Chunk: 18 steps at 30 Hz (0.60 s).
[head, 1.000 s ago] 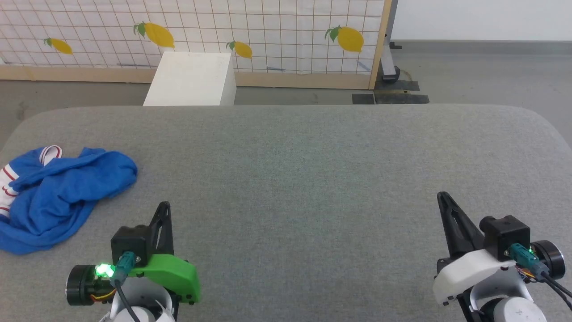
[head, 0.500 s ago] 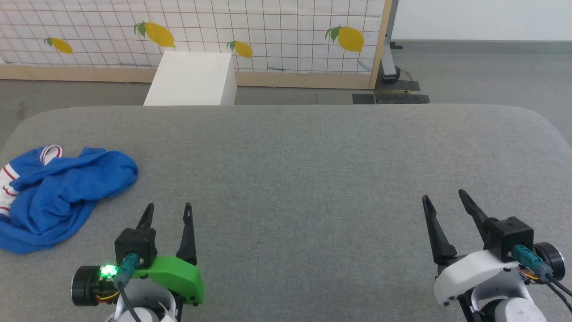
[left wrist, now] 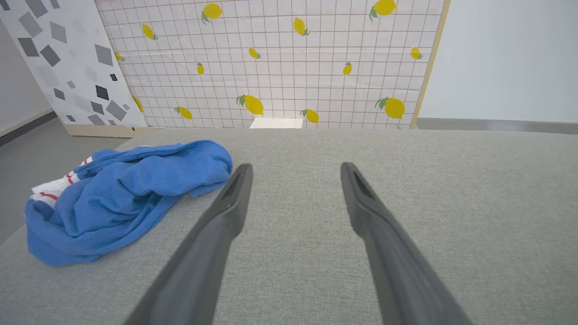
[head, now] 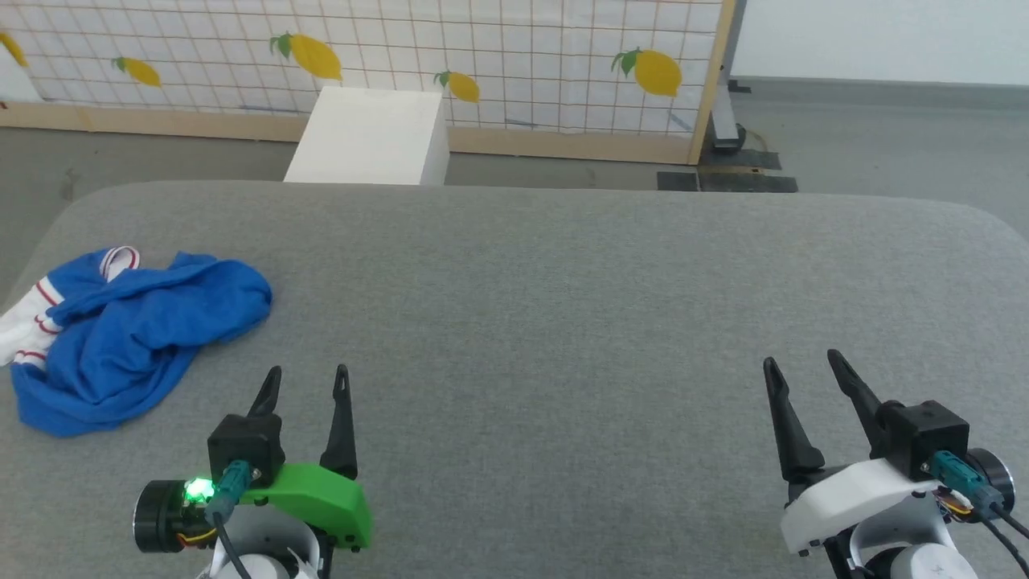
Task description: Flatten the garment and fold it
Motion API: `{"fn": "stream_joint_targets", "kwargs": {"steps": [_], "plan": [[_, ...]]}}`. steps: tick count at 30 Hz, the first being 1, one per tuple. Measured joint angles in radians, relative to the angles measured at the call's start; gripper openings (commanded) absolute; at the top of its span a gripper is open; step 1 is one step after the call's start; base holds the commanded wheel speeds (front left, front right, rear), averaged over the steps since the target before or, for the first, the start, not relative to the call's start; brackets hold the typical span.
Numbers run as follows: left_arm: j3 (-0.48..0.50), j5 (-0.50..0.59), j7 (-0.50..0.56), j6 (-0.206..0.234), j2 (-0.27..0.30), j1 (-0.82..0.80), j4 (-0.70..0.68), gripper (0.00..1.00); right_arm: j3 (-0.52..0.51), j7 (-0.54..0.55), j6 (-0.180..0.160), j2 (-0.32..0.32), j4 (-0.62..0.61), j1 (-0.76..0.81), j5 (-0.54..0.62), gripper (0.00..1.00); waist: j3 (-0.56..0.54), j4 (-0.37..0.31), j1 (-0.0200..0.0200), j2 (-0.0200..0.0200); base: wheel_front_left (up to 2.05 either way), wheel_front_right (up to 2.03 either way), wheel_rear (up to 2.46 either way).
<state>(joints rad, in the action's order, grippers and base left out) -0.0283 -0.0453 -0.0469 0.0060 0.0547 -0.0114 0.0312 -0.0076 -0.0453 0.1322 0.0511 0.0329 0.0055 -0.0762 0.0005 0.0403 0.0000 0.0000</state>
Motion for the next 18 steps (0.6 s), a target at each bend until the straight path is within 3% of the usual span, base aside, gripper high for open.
{"fn": "stream_joint_targets", "kwargs": {"steps": [18], "plan": [[-0.001,-0.033,-0.036,0.007,0.0,0.011,0.011,1.0,0.007,-0.038,0.0,0.0,0.025,0.016,-0.051,1.0,0.001,0.108,0.0,0.0,0.0,0.0,0.0]]}}
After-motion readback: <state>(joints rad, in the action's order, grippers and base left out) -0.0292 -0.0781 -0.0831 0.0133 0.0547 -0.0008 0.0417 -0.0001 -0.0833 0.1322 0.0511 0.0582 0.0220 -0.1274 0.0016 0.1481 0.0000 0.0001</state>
